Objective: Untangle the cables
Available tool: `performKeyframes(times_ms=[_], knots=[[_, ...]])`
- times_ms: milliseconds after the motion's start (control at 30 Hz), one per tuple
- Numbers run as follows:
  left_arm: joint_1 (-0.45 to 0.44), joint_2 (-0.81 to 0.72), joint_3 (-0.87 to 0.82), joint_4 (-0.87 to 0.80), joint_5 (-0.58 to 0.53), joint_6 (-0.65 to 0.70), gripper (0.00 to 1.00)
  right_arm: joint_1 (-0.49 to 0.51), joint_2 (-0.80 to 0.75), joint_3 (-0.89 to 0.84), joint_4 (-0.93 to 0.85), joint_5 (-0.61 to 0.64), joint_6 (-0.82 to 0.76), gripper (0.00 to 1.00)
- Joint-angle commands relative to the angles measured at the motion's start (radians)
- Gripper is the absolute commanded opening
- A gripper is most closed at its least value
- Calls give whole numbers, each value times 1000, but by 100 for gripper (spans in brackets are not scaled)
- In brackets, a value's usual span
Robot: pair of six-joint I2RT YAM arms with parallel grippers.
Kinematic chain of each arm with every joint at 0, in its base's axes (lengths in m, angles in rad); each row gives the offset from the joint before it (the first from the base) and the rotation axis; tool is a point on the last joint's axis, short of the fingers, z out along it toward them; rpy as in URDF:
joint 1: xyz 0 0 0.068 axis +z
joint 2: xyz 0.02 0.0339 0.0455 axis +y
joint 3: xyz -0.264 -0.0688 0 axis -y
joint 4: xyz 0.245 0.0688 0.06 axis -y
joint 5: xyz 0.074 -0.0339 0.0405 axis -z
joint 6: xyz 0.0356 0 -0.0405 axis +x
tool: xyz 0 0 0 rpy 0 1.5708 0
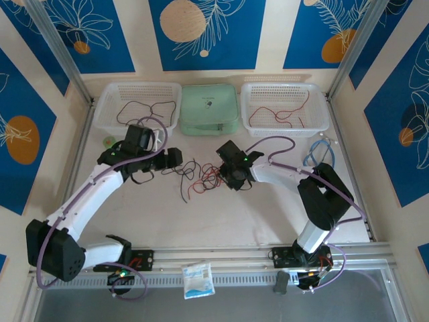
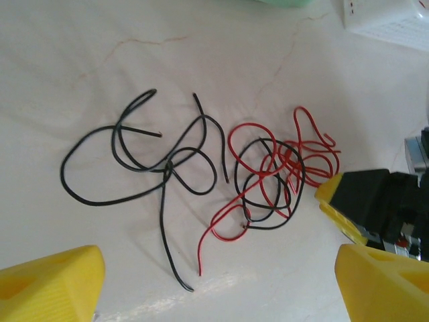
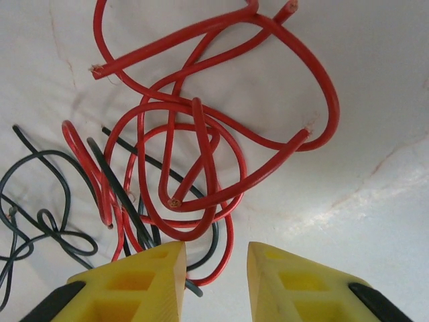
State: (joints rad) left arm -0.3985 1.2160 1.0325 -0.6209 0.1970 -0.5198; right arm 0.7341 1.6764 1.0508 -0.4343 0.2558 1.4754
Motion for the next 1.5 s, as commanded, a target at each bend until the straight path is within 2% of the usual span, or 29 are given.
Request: performKeyframes(times_ms=[0,367,467,600,867,1067,1233,1467], knots=[[-28,-26,-32,26,-13,-17,88,8,27,32,-41,66,15,29],[-66,1,-120,83,-11,-34,88,0,52,99,-60,113,-63,27],[-69,26,-159,114,-28,-42,86,-20,66,131,-41,70,-160,24],[-71,48,-214,164,-46,-61,84,-8,117,239,-112,31,-285,24],[-71,71,-215,187,-45,-63,84,5,167,251,-117,-3,-288,24],[-71,81,-203,181,-45,-57,84,20,155,252,-178,25,-314,24],[-71,96,-198,187,-33,-61,83,20,161,227,-156,17,-316,24],[-71,90,-189,173,-39,-58,83,29,205,286,-158,3,-356,24]])
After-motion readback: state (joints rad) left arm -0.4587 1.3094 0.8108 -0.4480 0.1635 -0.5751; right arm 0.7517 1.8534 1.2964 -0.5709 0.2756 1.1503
